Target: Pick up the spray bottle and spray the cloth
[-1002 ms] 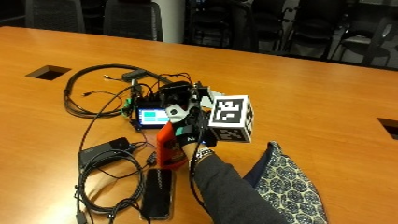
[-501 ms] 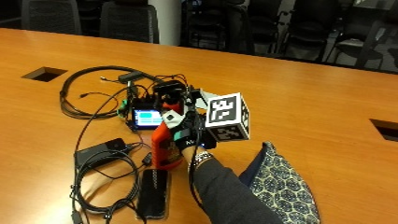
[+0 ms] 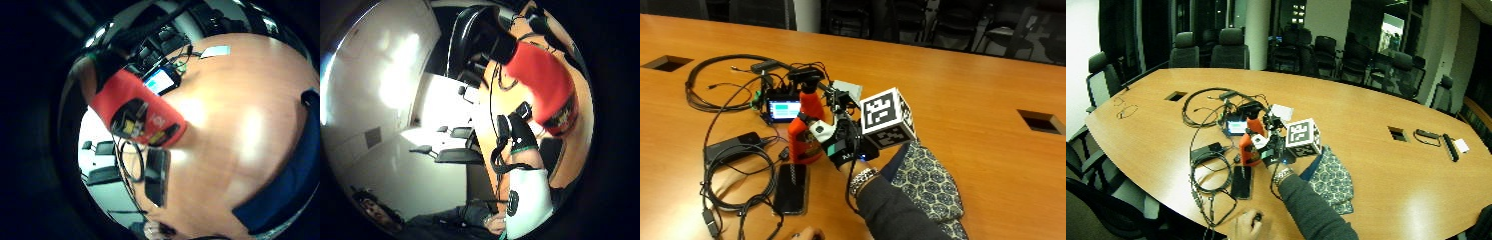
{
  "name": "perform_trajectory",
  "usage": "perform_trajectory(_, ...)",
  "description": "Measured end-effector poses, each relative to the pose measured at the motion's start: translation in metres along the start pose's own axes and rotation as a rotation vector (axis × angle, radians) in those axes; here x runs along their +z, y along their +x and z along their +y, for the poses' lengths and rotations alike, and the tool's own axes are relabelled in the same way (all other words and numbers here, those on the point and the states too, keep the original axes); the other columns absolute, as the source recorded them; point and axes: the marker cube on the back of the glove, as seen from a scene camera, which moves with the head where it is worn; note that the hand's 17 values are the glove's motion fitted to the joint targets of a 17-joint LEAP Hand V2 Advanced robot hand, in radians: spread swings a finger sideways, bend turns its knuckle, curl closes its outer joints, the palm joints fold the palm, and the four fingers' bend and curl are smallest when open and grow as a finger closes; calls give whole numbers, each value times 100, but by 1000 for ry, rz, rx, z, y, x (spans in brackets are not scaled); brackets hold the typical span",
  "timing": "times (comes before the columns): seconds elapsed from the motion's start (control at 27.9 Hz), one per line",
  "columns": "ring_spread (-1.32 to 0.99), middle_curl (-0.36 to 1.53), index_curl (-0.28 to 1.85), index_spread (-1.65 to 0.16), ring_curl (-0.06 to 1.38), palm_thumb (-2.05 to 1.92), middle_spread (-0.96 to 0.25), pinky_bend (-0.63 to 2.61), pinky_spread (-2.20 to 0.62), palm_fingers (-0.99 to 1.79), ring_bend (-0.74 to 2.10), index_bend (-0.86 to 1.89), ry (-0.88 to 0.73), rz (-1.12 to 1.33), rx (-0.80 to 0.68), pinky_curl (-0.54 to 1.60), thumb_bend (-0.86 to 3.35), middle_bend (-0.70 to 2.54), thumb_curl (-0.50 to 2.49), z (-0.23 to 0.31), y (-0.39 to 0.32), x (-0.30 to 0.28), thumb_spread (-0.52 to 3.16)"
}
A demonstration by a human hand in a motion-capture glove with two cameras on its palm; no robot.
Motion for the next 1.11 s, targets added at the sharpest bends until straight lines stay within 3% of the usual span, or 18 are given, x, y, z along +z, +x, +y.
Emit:
perform_trajectory(0.18,-10,38,33,-34,37,78,-11,29,18,60,36,8,-140,188,-114,36,-5,17,52,19,-25,-21,95)
perform_trajectory(0.47,-5,32,28,-41,36,62,-5,44,23,39,36,10,-392,449,-141,39,-6,12,43,66,-36,-48,100)
perform_trajectory(0.68,-3,29,26,-43,36,55,-3,46,25,38,40,13,-444,668,-154,39,-5,14,39,99,-46,-75,103)
perform_trajectory(1.11,-3,29,25,-45,35,45,-2,47,25,32,39,14,-461,791,-134,38,-4,17,33,138,-42,-119,104)
